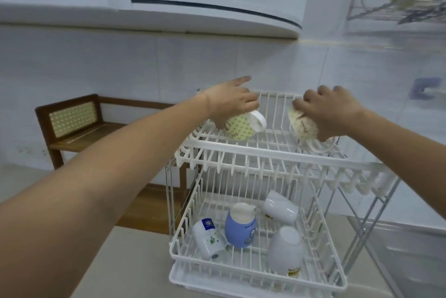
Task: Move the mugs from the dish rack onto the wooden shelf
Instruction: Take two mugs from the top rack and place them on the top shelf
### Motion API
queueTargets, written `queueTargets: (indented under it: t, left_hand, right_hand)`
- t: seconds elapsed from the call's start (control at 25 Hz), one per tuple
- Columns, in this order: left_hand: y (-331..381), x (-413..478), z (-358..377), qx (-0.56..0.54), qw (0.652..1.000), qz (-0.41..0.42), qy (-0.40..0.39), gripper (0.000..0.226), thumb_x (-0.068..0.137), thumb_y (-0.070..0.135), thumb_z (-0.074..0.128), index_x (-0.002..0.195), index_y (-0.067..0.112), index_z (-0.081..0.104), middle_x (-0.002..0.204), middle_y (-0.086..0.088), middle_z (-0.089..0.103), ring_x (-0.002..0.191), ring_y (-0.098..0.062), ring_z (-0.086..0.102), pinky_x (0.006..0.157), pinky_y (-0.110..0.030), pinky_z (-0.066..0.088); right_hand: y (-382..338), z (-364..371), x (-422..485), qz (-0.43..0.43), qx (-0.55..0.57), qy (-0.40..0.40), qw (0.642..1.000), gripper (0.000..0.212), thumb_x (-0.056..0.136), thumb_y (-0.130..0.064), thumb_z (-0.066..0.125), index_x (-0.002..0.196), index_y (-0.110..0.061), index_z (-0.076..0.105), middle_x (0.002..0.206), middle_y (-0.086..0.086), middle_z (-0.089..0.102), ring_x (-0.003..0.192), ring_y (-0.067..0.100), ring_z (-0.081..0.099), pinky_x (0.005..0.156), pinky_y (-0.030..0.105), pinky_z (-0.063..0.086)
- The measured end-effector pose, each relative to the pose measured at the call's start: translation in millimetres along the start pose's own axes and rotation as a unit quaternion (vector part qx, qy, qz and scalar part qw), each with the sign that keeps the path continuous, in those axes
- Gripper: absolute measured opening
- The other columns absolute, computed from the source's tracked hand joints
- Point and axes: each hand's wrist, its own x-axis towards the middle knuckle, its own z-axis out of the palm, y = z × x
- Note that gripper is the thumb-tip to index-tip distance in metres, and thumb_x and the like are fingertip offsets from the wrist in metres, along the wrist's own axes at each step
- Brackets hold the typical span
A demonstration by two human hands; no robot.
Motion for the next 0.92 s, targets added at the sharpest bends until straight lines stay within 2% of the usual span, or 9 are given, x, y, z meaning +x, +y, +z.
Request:
queueTargets:
  t: [0.12,0.2,0.28,0.36,0.48,0.56,0.64,0.8,0.92]
  left_hand:
    - [-3,-24,0,-0.135,0.977,-0.151,0.071,0.094,0.055,0.054,0.08,0.13,0.012,0.042,0.131,-0.009,0.054,0.116,-0.026,0.055,0.116,-0.046,0.015]
    - [-5,-42,-3,-0.243,0.924,-0.258,0.146,0.097,0.051,0.06,0.078,0.128,0.012,0.045,0.125,-0.008,0.057,0.109,-0.026,0.057,0.109,-0.045,0.031]
    - [-8,-65,-6,-0.347,0.85,-0.343,0.199,0.098,0.046,0.066,0.074,0.124,0.015,0.045,0.116,-0.004,0.058,0.099,-0.022,0.058,0.087,-0.034,0.046]
    - [-9,-91,-7,-0.459,0.759,-0.4,0.228,0.093,0.042,0.069,0.074,0.117,0.021,0.046,0.107,0.004,0.058,0.09,-0.012,0.056,0.07,-0.025,0.049]
    - [-6,-130,6,-0.611,0.599,-0.452,0.251,0.083,0.039,0.063,0.08,0.109,0.026,0.052,0.099,0.014,0.064,0.087,0.001,0.061,0.065,-0.02,0.053]
    - [-2,-156,24,-0.667,0.513,-0.479,0.248,0.082,0.038,0.058,0.082,0.108,0.023,0.056,0.098,0.012,0.069,0.09,-0.002,0.065,0.071,-0.025,0.055]
    - [-1,-183,44,-0.704,0.455,-0.485,0.249,0.082,0.041,0.055,0.082,0.112,0.023,0.056,0.102,0.009,0.07,0.094,-0.006,0.066,0.075,-0.026,0.054]
    - [-10,-239,93,-0.736,0.348,-0.519,0.259,0.087,0.051,0.054,0.082,0.121,0.019,0.044,0.105,0.008,0.065,0.095,-0.006,0.063,0.071,-0.021,0.048]
    - [-20,-277,136,-0.735,0.277,-0.567,0.246,0.1,0.052,0.052,0.083,0.13,0.024,0.027,0.114,0.0,0.058,0.102,-0.015,0.06,0.087,-0.034,0.05]
  right_hand:
    - [12,3,-12,0.118,0.223,0.02,0.967,0.096,0.048,-0.061,0.075,0.126,-0.025,0.032,0.118,0.006,0.054,0.096,0.032,0.056,0.067,0.038,0.046]
    - [14,-5,-18,0.188,0.356,0.048,0.914,0.097,0.045,-0.066,0.074,0.123,-0.025,0.034,0.112,0.006,0.056,0.091,0.031,0.056,0.069,0.04,0.046]
    - [8,-19,-20,0.232,0.442,0.083,0.863,0.094,0.044,-0.069,0.072,0.12,-0.026,0.036,0.101,0.002,0.058,0.083,0.027,0.053,0.068,0.039,0.045]
    - [-4,-43,-21,0.253,0.518,0.122,0.808,0.087,0.044,-0.071,0.069,0.113,-0.028,0.039,0.09,-0.004,0.057,0.078,0.021,0.053,0.063,0.033,0.043]
    - [-28,-95,-18,0.238,0.611,0.177,0.734,0.074,0.044,-0.067,0.068,0.104,-0.033,0.041,0.082,-0.02,0.053,0.065,-0.004,0.057,0.044,0.016,0.041]
    - [-49,-133,-11,0.202,0.656,0.204,0.697,0.068,0.045,-0.06,0.07,0.101,-0.031,0.044,0.082,-0.022,0.055,0.062,-0.014,0.058,0.038,0.007,0.04]
    - [-73,-169,-3,0.163,0.678,0.208,0.686,0.067,0.045,-0.056,0.072,0.102,-0.03,0.048,0.084,-0.019,0.059,0.064,-0.012,0.06,0.037,0.01,0.043]
    - [-132,-228,24,0.119,0.652,0.194,0.723,0.074,0.043,-0.06,0.07,0.106,-0.032,0.046,0.085,-0.018,0.059,0.065,-0.001,0.061,0.042,0.019,0.05]
    - [-175,-257,52,0.128,0.658,0.179,0.72,0.075,0.042,-0.064,0.069,0.106,-0.033,0.042,0.086,-0.021,0.055,0.075,-0.003,0.056,0.053,0.024,0.049]
